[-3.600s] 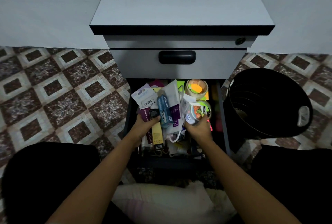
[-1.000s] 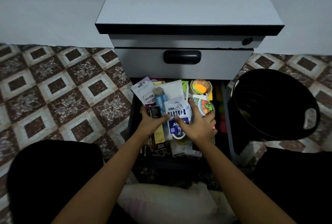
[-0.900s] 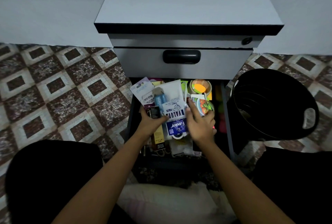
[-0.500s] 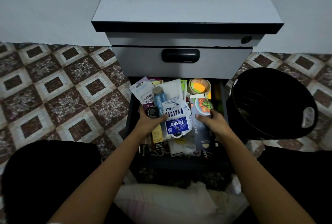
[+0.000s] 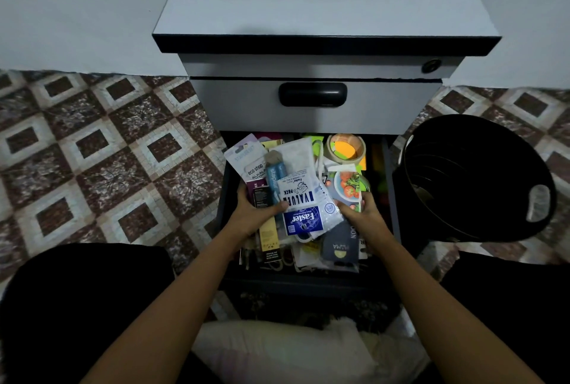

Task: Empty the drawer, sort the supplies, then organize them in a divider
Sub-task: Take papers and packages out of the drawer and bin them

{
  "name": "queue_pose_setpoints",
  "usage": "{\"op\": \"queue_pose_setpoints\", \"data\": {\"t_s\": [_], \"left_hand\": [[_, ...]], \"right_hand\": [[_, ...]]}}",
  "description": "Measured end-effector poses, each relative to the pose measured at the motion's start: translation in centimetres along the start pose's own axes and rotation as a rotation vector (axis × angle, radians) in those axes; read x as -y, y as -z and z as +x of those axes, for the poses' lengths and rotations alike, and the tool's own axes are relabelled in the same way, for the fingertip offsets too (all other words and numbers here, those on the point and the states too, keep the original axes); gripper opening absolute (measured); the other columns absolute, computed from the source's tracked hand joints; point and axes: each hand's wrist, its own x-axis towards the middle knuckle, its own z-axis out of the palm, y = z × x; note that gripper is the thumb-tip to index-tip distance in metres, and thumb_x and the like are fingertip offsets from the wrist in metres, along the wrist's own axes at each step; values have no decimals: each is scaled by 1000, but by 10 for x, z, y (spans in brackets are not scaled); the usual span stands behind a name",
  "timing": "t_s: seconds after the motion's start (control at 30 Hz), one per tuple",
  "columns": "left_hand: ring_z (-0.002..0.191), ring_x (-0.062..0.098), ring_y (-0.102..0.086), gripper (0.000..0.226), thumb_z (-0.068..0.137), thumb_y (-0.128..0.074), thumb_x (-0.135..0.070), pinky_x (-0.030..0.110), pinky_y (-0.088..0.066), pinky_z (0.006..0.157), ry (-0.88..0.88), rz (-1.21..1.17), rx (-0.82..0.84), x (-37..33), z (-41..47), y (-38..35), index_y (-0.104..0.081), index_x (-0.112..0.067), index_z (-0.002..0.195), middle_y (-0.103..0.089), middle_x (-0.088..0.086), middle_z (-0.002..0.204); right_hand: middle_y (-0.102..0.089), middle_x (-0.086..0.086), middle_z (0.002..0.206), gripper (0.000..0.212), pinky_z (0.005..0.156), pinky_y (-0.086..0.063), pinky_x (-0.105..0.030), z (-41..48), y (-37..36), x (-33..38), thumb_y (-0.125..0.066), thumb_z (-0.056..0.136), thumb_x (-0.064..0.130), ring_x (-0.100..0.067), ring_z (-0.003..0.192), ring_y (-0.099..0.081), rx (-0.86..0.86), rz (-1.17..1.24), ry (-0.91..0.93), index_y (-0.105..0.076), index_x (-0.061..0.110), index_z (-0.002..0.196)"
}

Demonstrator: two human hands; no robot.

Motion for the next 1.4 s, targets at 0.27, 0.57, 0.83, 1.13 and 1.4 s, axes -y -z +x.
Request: {"op": "queue_pose_setpoints", "data": {"t_s": [0.27,0.57,0.83,1.13,1.4], "left_hand": [[119,25,-52,106,65,-83,-21,47,-44,101,23,-42,-3,2,2,0,-15,-22,146,-47,8,138],[116,21,-53,105,66,-82,-23,44,-45,100,-9,-39,13,4,0,-1,-15,-24,147,-49,5,136],[126,10,-40,125,74,-78,-19,41,-36,108,-107,-25,-33,-4,-5,-5,26,-38,142,-38,-10,136],[135,20,-36,100,76,-76,-17,45,-41,105,-176,12,13,-4,-1,-2,-10,-36,149,-27,-2,152],[133,17,-37,96,78,-75,-20,23,-38,96,-176,157,63,-9,0,2,-11,-29,149,-29,-3,152]], "right_hand": [[-64,6,106,48,94,-50,-43,2,-2,-2,-76,76,29,-17,100,-63,-61,-110,81,-47,25,114],[-46,9,130,86,87,-47,-12,-2,-5,-4,-64,86,6,-3,114,-50,33,-48,242,-11,30,148],[-33,-3,134,69,102,-35,-22,1,-12,4,-56,92,17,-7,119,-38,-3,-350,394,-17,49,140],[-42,7,132,35,110,-30,-54,-4,-15,15,-37,80,77,-26,133,-33,68,-285,256,-54,65,108],[-30,2,117,56,93,-38,-24,-11,-24,21,-73,75,43,-7,106,-35,14,-474,312,-51,43,127]]}}
